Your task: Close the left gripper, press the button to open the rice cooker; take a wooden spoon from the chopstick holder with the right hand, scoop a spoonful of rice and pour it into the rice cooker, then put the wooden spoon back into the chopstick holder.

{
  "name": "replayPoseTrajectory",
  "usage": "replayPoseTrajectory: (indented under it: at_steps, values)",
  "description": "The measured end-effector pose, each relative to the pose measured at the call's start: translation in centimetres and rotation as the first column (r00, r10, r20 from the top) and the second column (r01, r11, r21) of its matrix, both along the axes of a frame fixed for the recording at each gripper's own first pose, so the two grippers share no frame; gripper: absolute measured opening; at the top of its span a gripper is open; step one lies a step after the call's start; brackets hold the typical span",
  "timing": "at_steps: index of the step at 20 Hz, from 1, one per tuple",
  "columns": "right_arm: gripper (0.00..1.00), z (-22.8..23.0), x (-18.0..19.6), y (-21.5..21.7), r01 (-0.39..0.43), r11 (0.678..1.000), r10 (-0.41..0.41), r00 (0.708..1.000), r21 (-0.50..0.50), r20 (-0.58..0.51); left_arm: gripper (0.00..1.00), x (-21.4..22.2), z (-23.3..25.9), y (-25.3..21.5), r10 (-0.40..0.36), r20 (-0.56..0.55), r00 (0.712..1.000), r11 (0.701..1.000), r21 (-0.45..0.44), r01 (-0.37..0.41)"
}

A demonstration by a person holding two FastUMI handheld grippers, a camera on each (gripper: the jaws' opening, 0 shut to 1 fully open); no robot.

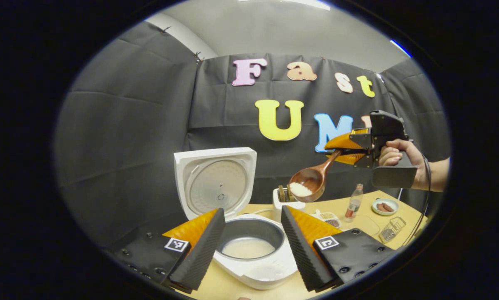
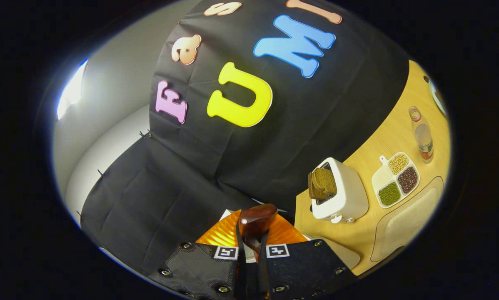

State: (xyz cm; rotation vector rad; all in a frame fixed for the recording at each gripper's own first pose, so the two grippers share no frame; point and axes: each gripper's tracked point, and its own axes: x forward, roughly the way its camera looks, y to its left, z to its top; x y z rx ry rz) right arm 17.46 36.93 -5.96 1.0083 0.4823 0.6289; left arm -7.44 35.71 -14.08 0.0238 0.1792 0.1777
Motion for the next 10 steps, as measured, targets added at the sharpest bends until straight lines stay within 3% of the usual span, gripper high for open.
replayPoseTrajectory:
  at_steps: [6,10]
  values:
    - [0.10,-1.9,-0.3,5.0,-0.090,0.990,0.092,0.996,-0.108,0.018,0.94,-0.8,0.0,0.7,0.013,0.007,1.000,1.000,-0.020,-0.012]
    - [0.10,-3.5,0.1,8.4,-0.141,0.960,0.159,0.985,-0.240,0.059,0.91,-0.4,-0.8,0.7,-0.017,-0.012,1.000,0.999,-0.031,0.016]
